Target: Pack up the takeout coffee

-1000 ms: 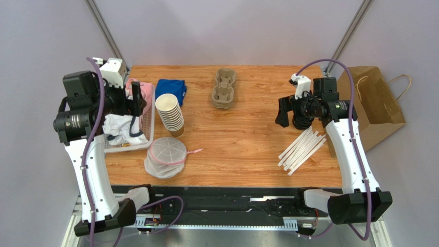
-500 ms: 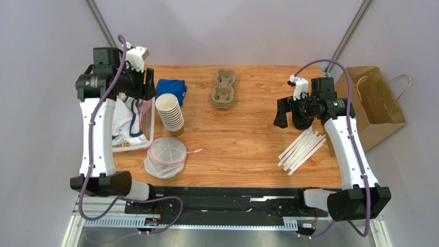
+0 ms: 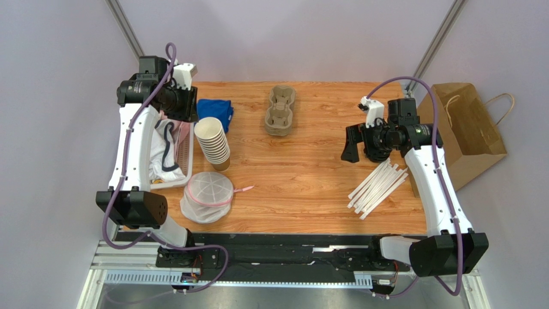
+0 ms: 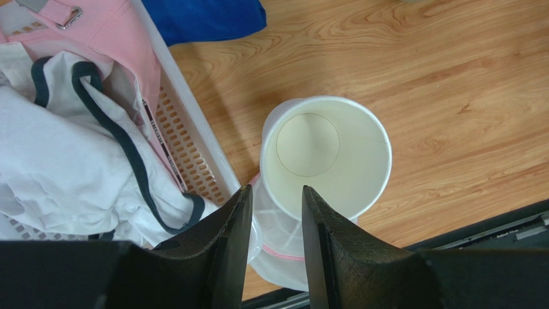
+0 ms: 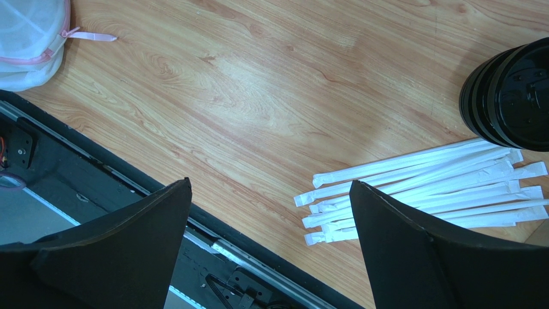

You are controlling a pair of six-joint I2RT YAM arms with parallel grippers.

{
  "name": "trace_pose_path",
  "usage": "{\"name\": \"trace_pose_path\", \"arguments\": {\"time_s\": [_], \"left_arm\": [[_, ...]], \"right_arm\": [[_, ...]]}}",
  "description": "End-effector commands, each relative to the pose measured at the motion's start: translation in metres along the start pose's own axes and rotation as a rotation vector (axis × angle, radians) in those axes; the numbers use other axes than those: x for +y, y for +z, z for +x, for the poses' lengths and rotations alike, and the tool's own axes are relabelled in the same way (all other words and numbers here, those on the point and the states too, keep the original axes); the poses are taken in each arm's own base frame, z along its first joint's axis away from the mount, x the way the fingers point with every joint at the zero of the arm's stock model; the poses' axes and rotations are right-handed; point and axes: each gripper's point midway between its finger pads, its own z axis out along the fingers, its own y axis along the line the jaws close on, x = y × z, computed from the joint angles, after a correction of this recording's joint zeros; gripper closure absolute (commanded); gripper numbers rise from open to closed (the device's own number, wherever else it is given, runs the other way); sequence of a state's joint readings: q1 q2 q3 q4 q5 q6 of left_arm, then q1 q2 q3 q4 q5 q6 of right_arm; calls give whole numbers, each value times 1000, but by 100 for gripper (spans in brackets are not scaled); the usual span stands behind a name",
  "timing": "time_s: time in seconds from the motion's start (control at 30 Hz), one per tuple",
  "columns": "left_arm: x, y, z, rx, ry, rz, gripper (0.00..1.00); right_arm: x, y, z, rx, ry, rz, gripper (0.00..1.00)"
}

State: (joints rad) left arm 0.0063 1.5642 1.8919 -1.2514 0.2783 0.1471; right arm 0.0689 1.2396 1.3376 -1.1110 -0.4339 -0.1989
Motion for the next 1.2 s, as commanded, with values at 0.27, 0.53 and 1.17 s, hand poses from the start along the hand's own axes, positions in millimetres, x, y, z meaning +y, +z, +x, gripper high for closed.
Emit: {"name": "trace_pose_path", "arguments": {"time_s": [0.27,0.53,1.17], "left_arm": [[9,34,9,56,-44,-10,59],[10,40,12,74,-57,0,69],[-11,-8,-3,35,-34,54,100]], "right_arm": [[8,-7,-3,-28,-10,-18,0],[7,-6,-2,-24,-9,-16,0],[5,-6,-2,-31,-11,-1,0]]}}
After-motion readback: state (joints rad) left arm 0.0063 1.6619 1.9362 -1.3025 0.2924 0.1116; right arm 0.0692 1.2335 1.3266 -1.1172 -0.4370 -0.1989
